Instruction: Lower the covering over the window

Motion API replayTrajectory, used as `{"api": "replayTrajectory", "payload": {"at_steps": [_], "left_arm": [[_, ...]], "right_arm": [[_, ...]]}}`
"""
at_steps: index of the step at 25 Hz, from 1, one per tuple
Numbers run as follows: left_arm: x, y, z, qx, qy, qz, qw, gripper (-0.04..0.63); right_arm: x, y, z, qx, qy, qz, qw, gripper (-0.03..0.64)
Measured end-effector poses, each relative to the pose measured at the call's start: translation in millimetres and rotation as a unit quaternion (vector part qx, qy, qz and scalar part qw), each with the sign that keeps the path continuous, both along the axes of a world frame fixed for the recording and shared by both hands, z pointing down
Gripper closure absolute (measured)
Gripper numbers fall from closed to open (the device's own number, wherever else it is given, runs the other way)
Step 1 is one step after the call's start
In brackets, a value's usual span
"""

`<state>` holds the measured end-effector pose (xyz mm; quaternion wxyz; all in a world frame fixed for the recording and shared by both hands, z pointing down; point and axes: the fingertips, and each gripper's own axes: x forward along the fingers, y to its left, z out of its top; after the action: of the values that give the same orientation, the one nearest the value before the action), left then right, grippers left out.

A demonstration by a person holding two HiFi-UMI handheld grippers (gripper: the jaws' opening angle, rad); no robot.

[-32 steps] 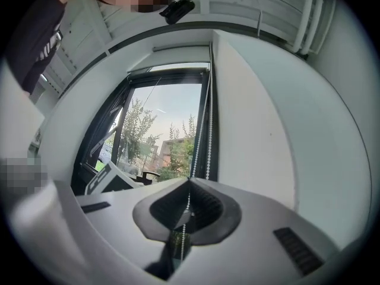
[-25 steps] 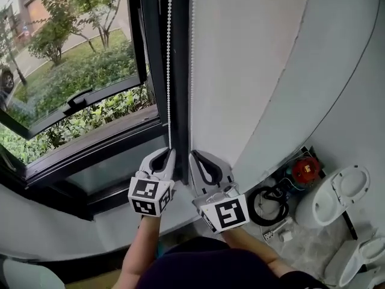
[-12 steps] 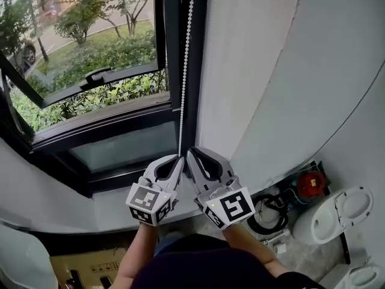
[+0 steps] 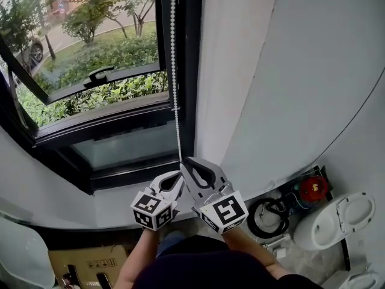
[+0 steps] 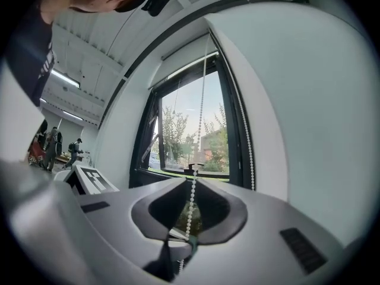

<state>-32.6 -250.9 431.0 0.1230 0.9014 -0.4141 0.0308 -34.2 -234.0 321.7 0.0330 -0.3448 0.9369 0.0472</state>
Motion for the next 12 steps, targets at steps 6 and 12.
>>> {"api": "replayTrajectory", "payload": {"at_steps": [6,12], "left_arm": [[8,12,20,-0.026,-0.01,0.013,0.9995,0.583],[13,26,34,-0.045,0.0,0.023,0.9987,0.583]], "right_arm": [[1,0,9,-0.013,0.009,-0.004,1.0,0.603],[1,4,15,-0.024,0.017,-0.012,1.0,0.603]]}}
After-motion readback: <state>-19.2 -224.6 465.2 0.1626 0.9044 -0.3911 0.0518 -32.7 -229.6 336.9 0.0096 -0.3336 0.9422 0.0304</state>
